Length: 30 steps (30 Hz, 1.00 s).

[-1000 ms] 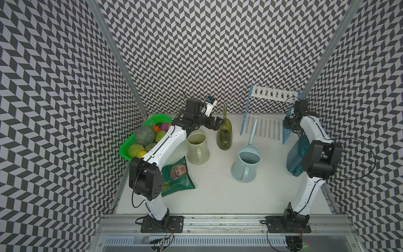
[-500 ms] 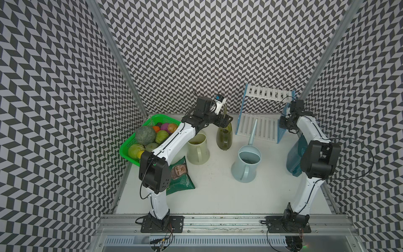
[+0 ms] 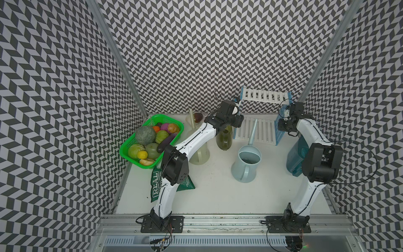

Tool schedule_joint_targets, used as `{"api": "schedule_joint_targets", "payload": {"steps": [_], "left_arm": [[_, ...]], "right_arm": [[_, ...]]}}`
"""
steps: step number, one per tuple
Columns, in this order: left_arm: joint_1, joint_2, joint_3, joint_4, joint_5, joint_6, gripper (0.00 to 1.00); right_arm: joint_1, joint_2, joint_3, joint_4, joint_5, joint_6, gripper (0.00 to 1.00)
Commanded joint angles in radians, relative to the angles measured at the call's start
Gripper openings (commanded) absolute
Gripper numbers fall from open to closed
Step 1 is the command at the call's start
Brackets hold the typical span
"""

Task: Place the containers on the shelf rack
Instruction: Move the shelf to the center of the board.

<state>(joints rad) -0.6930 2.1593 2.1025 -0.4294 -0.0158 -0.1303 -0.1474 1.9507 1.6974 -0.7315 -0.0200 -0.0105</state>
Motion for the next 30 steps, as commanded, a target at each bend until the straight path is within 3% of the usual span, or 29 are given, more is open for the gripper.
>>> {"api": "schedule_joint_targets", "payload": {"steps": [1,8,15,30], "left_arm": [[-0.016,0.034,0.051,-0.038,-0.08,-0.044,0.68],[-0.024,0.075,0.061,-0.041,-0.129,-0.082,0.65],[-0.024,0.088,0.038,-0.06,-0.144,-0.095,0.56],[0.029,-0.006,-0.145,-0.047,-0.125,-0.136,0.44]], "right_arm": [[0.014,-0.053,-0.023,0.034,-0.022,-0.059,0.04],[0.015,-0.072,-0.045,0.044,-0.047,-0.076,0.04],[0.039,-0.08,-0.055,0.05,-0.07,-0.105,0.04],[0.126,-0.088,-0.046,0.047,-0.069,-0.09,0.05]]}}
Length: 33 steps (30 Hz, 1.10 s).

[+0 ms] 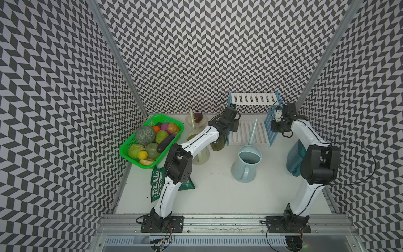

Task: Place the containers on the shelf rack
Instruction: Move the shelf to the center of the board.

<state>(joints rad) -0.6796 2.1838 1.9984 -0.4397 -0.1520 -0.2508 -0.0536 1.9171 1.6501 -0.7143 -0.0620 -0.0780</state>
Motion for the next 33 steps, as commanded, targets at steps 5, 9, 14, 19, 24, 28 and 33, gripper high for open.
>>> {"api": "schedule_joint_targets", "payload": {"steps": [5,9,14,19,24,28,33], "left_arm": [[0.036,-0.061,-0.089,-0.019,0.015,-0.01,0.42],[0.051,-0.067,-0.104,-0.016,0.018,0.006,0.41],[0.058,-0.067,-0.103,-0.005,0.021,0.033,0.4],[0.06,-0.061,-0.099,0.005,0.037,0.047,0.39],[0.06,-0.041,-0.076,0.004,0.047,0.046,0.39],[0.06,-0.03,-0.055,-0.002,0.058,0.041,0.39],[0.06,-0.043,-0.061,-0.005,0.064,0.037,0.42]], "right_arm": [[0.067,-0.046,0.004,0.026,-0.011,0.014,0.06],[0.078,-0.053,-0.01,0.034,-0.01,0.072,0.07],[0.088,-0.08,-0.041,0.061,-0.002,0.124,0.07],[0.092,-0.098,-0.049,0.061,0.013,0.145,0.07],[0.1,-0.106,-0.061,0.073,0.032,0.156,0.09],[0.098,-0.094,-0.045,0.072,0.046,0.155,0.12],[0.099,-0.093,-0.024,0.07,0.053,0.155,0.18]]}}
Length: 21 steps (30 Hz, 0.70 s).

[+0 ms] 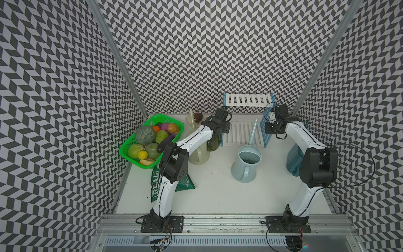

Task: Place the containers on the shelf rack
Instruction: Move the shelf to the center of the board.

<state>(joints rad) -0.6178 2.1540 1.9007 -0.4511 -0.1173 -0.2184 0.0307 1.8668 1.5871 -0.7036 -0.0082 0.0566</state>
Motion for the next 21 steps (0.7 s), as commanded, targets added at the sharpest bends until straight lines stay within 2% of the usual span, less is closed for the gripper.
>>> {"api": "schedule_joint_targets", "payload": {"steps": [1,8,14,18,21], "left_arm": [[-0.002,-0.018,0.034,0.008,0.033,0.002,0.42],[-0.002,-0.019,0.029,0.006,0.073,-0.015,0.42],[0.001,-0.019,0.035,0.009,0.06,-0.003,0.43],[0.004,-0.04,0.034,0.015,0.05,0.012,0.49],[0.006,-0.067,0.036,0.019,0.045,0.026,0.53]], "right_arm": [[0.013,-0.04,0.046,0.059,0.007,0.019,0.18],[0.009,0.002,0.1,0.058,0.039,0.01,0.17],[0.01,0.013,0.115,0.042,0.034,0.006,0.18],[0.011,-0.017,0.102,0.041,0.034,0.015,0.21],[0.01,-0.056,0.091,0.041,0.032,0.022,0.3]]}}
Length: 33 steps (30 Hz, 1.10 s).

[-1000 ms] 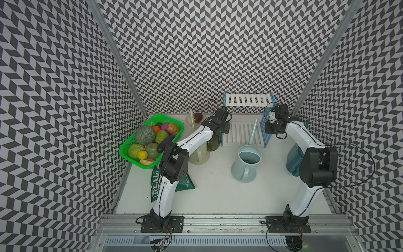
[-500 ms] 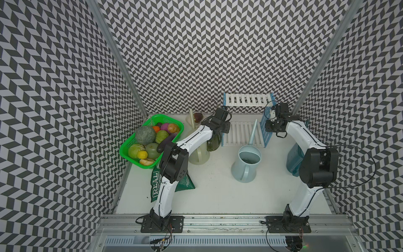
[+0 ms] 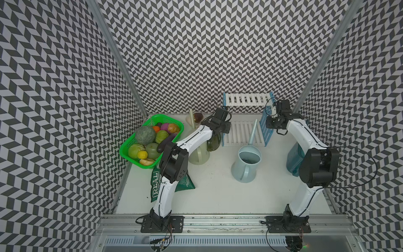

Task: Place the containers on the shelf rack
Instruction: Move the shelf to the center of the board, then adjust the container at the center of the board.

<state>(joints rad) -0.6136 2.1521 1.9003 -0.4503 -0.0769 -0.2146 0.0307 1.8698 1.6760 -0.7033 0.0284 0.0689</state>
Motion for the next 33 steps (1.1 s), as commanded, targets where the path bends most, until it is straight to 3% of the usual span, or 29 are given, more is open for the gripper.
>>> {"api": "schedule_joint_targets", "payload": {"steps": [1,10,16,18,20,27,29,33], "left_arm": [[0.002,-0.074,0.035,0.021,0.004,0.026,0.54],[0.002,-0.189,-0.015,0.019,0.04,0.072,0.69],[0.003,-0.356,-0.169,0.013,0.112,0.153,0.82],[0.003,-0.423,-0.228,0.017,0.14,0.2,0.91],[0.004,-0.5,-0.288,0.031,0.159,0.244,0.99],[0.035,-0.624,-0.428,0.054,0.207,0.295,1.0],[0.046,-0.634,-0.443,0.049,0.224,0.286,1.0],[0.059,-0.657,-0.479,0.063,0.237,0.279,1.0]], "right_arm": [[0.011,-0.074,-0.003,0.04,-0.006,0.012,0.33],[0.01,-0.221,-0.078,0.037,0.019,0.028,0.55],[0.026,-0.387,-0.177,0.002,-0.016,0.044,0.62],[0.06,-0.465,-0.223,-0.013,0.015,0.067,0.66],[0.125,-0.549,-0.267,-0.03,0.072,0.105,0.71],[0.504,-0.786,-0.362,-0.16,0.243,0.316,0.74],[0.623,-0.809,-0.369,-0.225,0.346,0.451,0.76],[0.791,-0.798,-0.358,-0.409,0.406,0.643,0.8]]}}
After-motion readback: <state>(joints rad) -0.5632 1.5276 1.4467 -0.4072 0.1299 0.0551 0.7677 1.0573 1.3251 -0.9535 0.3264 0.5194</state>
